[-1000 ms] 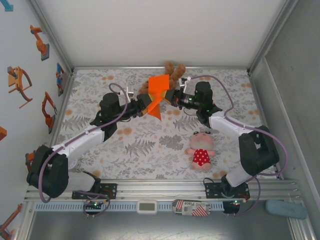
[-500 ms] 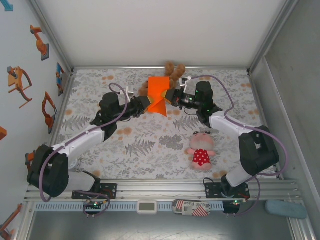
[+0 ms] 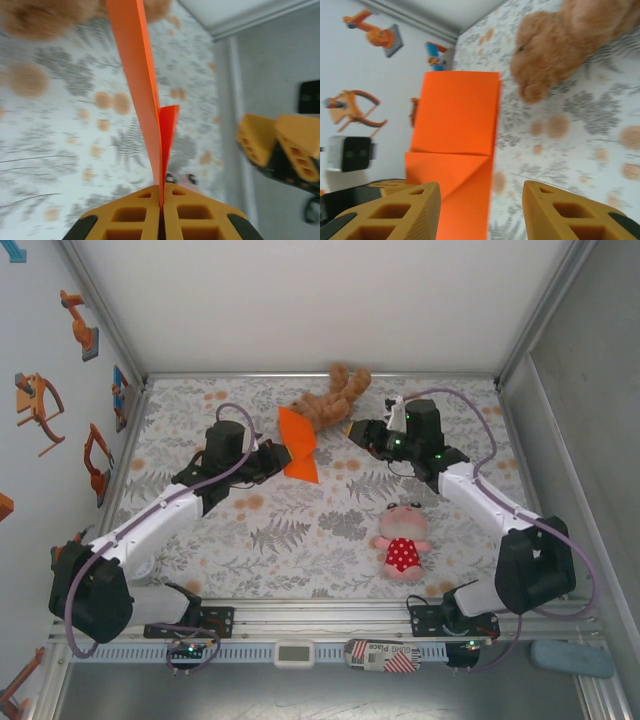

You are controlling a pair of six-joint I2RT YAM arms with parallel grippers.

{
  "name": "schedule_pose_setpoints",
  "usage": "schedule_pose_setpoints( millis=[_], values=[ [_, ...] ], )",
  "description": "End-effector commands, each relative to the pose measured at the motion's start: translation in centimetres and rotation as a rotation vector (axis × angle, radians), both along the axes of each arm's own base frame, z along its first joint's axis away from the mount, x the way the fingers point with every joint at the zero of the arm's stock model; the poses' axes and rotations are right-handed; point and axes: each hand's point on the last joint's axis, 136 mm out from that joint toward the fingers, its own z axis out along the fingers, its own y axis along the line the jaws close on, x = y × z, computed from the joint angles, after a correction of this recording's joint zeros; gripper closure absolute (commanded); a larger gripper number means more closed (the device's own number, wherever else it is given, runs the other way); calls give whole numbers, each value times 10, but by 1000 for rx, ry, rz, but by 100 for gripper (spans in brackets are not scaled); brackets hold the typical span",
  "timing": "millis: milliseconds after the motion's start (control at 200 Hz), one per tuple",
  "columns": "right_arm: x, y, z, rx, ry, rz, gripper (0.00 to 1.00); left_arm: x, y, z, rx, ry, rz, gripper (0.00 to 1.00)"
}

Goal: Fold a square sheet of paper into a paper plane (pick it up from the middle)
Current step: Turn over the paper at the center of the table.

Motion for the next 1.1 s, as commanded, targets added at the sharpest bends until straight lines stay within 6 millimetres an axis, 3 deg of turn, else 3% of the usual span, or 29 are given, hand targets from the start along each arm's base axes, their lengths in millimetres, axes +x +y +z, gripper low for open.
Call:
schedule_pose_setpoints(
  millis=[0, 175, 326, 436, 601, 721, 891, 1092],
  values=[
    [-2, -35, -9, -231, -35, -88, 54, -16, 50, -23, 419, -10, 32, 90],
    [-1, -64, -15, -361, -36, -197, 54, -19, 92, -25, 825, -14, 101, 91],
    [-1, -87, -21, -453, -14, -292, 55, -20, 113, -23, 1121, -3, 141, 92],
    [-2, -98, -25, -490, 0, -336, 55, -20, 121, -34, 1307, 32, 152, 92],
    [-3, -105, -28, -512, 9, -362, 56, -17, 96, -58, 1420, 46, 72, 92],
    [-5, -110, -30, -522, 12, -381, 56, -15, 65, -90, 1411, 91, -12, 91],
    [-8, -113, -34, -526, 24, -390, 56, -22, 22, -142, 1240, 214, -144, 89],
    [-11, -117, -36, -539, 32, -398, 56, -29, -22, -171, 873, 331, -202, 78]
  ],
)
